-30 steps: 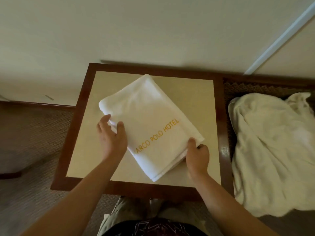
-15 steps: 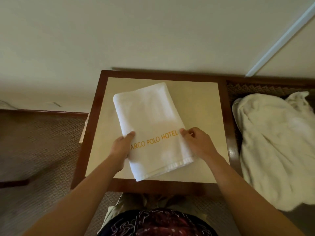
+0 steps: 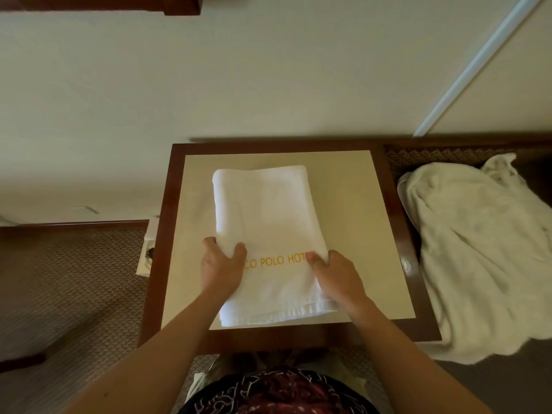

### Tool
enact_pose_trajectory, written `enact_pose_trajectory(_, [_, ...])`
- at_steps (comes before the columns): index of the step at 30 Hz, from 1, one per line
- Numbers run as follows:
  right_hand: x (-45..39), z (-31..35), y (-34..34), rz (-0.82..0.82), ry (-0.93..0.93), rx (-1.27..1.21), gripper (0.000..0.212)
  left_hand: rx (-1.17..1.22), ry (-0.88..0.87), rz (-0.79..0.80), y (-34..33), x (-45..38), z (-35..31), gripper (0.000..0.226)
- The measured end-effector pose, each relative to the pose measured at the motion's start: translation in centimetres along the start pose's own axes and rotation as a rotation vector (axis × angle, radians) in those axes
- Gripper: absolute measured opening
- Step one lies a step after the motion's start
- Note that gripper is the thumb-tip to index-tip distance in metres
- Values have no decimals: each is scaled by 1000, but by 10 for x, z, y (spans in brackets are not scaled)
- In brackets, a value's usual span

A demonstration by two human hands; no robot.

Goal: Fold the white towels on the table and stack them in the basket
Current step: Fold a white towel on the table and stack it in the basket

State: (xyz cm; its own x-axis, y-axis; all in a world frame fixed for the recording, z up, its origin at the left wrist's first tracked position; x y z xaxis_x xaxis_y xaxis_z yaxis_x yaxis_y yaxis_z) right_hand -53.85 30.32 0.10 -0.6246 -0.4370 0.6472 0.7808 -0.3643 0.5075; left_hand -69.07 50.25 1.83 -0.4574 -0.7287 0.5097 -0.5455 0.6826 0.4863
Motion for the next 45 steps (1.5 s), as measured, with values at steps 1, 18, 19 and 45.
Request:
enact_pose_trajectory(1, [0, 2, 1, 16, -17, -17, 48, 4, 20, 6, 1, 0, -1, 43])
enact_pose_trajectory(18, [-12, 52, -28, -137, -80, 33, 62, -188, 46, -31, 21, -44, -3, 66])
enact_pose_trajectory(19, [-14, 53, -26, -106, -110, 7, 62, -203, 45, -24, 24, -47, -2, 65])
enact_pose_trajectory(45, [-40, 98, -9, -40, -240, -55, 92, -88, 48, 135, 60, -174, -83, 67])
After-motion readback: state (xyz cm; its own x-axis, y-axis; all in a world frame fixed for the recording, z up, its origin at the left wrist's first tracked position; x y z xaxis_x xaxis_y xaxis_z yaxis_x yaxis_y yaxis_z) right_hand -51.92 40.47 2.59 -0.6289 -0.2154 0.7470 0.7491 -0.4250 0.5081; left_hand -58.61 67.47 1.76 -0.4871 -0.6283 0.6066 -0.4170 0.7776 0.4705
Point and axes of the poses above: each hand's wrist, its own x-axis away from the middle knuckle, its own y-axis out of the back of the hand, z = x × y, the point moved 1 cm from there along -x, towards the middle knuckle, and after that the axes turned 10 degrees about z, right-handed, at the moved point
